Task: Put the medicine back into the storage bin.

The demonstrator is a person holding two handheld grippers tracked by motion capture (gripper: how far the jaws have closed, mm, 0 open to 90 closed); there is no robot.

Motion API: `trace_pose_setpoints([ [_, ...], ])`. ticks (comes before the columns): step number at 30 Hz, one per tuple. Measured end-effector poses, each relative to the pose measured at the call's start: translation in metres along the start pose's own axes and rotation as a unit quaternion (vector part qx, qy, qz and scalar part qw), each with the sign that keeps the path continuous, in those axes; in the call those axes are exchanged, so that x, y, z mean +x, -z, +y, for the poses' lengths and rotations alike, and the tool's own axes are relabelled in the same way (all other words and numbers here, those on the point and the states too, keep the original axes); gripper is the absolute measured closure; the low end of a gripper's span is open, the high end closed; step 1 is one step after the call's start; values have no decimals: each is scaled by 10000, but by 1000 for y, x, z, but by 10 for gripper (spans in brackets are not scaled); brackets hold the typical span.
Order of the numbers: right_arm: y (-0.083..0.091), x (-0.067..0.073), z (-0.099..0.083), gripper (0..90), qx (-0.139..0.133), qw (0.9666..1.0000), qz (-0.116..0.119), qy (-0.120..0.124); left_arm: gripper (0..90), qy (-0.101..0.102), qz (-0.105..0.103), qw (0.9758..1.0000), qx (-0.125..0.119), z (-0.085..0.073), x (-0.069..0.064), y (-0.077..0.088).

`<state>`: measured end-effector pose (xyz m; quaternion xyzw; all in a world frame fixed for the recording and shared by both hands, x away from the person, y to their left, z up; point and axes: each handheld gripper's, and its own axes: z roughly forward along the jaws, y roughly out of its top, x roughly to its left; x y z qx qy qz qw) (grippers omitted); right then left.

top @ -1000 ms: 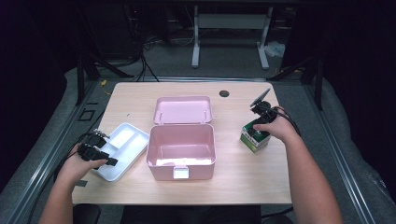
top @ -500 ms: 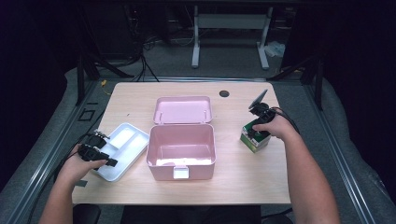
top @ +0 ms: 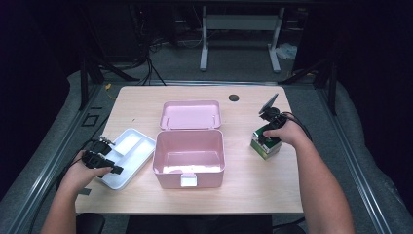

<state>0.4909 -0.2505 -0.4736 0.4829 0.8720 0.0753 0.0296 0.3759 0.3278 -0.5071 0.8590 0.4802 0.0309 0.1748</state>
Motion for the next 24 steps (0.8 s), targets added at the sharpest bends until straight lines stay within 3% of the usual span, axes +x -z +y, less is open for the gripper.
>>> trace_pose_setpoints([
  [5,7,2,1,156,-33,10000,-50,19,473,10,11,10000,-5,0,0,0],
  [19,46,18,5,159,-196,9994,-75,271,475,3,-19,10000,0,-1,1,1],
  [24,56,25,5,161,-255,9979,-25,593,476,-5,-3,10000,-3,-1,1,2],
])
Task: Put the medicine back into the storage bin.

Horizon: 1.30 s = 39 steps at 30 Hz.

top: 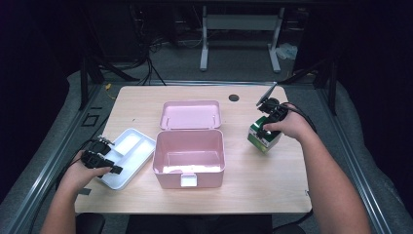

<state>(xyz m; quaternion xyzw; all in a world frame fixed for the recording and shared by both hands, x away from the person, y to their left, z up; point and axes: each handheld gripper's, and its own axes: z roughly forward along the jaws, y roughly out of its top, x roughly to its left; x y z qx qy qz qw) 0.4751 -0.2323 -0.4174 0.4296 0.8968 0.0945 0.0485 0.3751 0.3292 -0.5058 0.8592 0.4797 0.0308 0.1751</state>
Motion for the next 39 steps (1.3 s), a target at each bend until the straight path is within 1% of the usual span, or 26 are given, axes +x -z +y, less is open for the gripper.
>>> trace_pose_setpoints([
  [1,0,0,0,161,0,10000,0,0,477,0,0,10000,0,0,0,0],
  [2,4,5,1,162,-40,9995,-33,310,478,-4,-5,10000,-1,0,0,0],
  [3,5,6,1,162,-59,9990,-8,453,478,-9,0,10000,-1,0,0,0],
  [5,8,11,2,162,-81,9970,-29,775,478,-17,-3,10000,-3,0,0,0],
  [6,9,14,2,162,-65,9951,-33,986,478,-15,-4,10000,-10,0,0,0],
  [7,10,18,2,162,-81,9934,-32,1148,478,-15,-2,10000,-14,0,0,0],
  [9,13,24,2,162,-98,9884,124,1511,478,-15,1,10000,-9,0,0,0],
  [10,14,28,2,162,-116,9856,117,1682,478,-12,5,10000,-3,0,0,0],
  [11,16,31,2,162,-87,9828,187,1835,478,-11,6,10000,10,0,0,0],
  [12,16,34,2,162,-93,9798,171,1992,478,-12,9,10000,11,0,0,0],
  [15,19,40,2,164,15,9714,215,2364,478,-15,-3,10000,10,0,0,0],
  [16,19,42,2,164,39,9699,264,2422,479,-17,-1,10000,1,0,0,0],
  [18,21,46,2,164,104,9666,278,2546,478,-9,-2,10000,0,0,0,0],
  [21,26,52,4,165,184,9632,310,2665,479,-12,6,10000,3,0,0,1],
  [23,31,58,6,165,194,9601,342,2768,478,-15,3,10000,6,0,0,0],
  [24,34,61,7,165,152,9585,361,2824,479,-22,1,10000,5,0,0,0],
  [28,48,74,13,165,140,9527,451,3003,478,-31,0,10000,0,0,-1,1],
  [29,52,78,14,165,94,9515,479,3038,479,-48,-5,10000,7,0,-1,1],
  [30,55,82,16,165,105,9506,507,3062,479,-48,-7,10000,11,0,-1,0],
  [31,59,87,18,165,89,9483,548,3125,478,-36,-3,10000,13,0,-1,0],
  [32,62,91,19,166,101,9473,587,3149,478,-44,-5,10000,19,0,-1,0],
  [33,65,96,21,165,80,9452,609,3208,479,-50,-10,10000,18,0,-1,0],
  [34,67,102,23,165,76,9438,611,3247,478,-52,-14,10000,28,0,-1,0],
  [35,70,107,26,165,59,9410,622,3327,478,-64,-20,10000,53,0,-1,0],
  [37,74,119,30,165,7,9378,601,3421,478,-57,-23,10000,38,0,-2,0],
  [39,78,130,36,165,-58,9330,619,3544,478,-57,-27,10000,36,0,-2,0],
])
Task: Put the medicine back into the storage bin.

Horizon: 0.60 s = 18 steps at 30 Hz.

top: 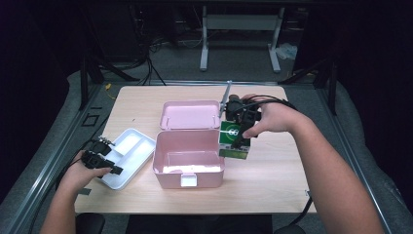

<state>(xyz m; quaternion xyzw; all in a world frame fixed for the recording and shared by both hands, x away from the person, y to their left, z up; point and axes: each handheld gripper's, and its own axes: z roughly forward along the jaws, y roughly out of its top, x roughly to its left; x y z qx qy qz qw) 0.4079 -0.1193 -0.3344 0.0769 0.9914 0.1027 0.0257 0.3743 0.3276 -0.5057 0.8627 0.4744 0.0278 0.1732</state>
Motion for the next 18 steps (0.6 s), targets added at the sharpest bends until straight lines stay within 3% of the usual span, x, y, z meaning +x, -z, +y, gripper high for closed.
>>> trace_pose_setpoints([
  [10,-11,15,49,165,-85,9993,105,345,478,-25,-16,10000,12,0,0,0],
  [18,-21,18,65,165,-41,9987,136,489,479,-53,-20,10000,25,0,1,-1],
])
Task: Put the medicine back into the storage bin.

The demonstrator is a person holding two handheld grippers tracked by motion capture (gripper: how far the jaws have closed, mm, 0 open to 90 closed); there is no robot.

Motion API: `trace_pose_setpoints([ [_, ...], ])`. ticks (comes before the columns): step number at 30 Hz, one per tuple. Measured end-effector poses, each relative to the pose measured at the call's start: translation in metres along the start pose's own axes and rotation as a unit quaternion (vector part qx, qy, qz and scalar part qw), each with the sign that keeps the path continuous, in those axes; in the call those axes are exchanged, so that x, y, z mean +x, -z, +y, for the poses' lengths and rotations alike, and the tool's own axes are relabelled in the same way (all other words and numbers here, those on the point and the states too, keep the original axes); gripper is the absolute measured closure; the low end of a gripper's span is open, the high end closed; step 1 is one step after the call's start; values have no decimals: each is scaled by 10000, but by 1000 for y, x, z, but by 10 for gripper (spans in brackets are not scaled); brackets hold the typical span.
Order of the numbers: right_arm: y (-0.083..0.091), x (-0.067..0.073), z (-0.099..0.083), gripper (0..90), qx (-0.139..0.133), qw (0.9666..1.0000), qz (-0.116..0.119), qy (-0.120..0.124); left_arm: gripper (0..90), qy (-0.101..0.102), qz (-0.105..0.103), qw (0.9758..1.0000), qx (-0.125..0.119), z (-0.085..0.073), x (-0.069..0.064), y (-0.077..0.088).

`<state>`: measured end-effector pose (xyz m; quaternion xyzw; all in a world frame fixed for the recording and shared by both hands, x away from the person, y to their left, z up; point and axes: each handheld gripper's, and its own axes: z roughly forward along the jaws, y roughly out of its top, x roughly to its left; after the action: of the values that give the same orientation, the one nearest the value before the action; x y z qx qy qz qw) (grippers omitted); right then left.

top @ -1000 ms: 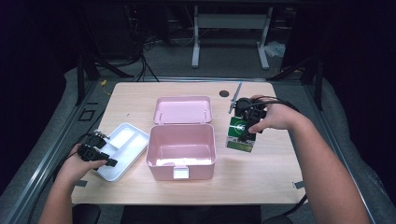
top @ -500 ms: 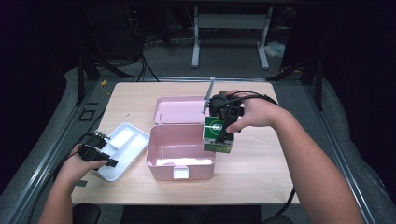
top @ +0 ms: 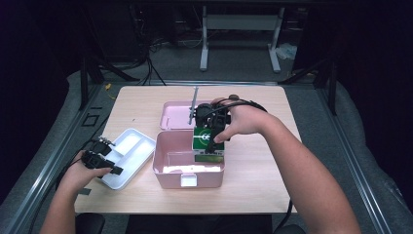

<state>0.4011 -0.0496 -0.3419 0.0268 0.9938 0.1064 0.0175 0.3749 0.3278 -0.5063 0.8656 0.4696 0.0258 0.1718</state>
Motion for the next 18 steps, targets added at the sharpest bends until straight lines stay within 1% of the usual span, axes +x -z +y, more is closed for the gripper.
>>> trace_pose_setpoints([
  [1,-2,0,1,165,11,10000,25,18,479,1,0,10000,-1,0,0,0],
  [2,-3,0,1,165,0,10000,-16,34,479,2,-2,10000,0,0,0,0],
  [3,-6,0,1,164,0,10000,-7,40,479,4,-3,10000,-2,0,0,0],
  [5,-10,-1,0,164,31,10000,59,68,479,26,-17,10000,-4,0,0,0],
  [7,-18,-2,-1,164,24,9999,50,88,479,28,-19,10000,-2,0,0,0],
  [9,-25,-3,-3,164,54,9999,-29,90,479,14,-16,10000,7,0,0,0],
  [10,-30,-3,-4,164,29,10000,-27,76,479,-4,-19,10000,7,0,0,-1],
  [11,-33,-4,-5,164,79,9999,43,85,479,-9,-22,10000,12,0,0,-1],
  [12,-38,-4,-6,164,60,10000,-14,75,479,-16,-24,10000,19,0,-1,-1],
  [15,-51,-6,-8,164,128,9998,5,143,479,-12,-31,10000,16,0,-1,-1],
  [17,-60,-6,-9,163,110,9998,46,158,479,-4,-22,10000,18,1,-1,-1],
  [18,-64,-6,-9,163,179,9996,2,195,479,-5,-19,10000,20,1,-1,-1],
])
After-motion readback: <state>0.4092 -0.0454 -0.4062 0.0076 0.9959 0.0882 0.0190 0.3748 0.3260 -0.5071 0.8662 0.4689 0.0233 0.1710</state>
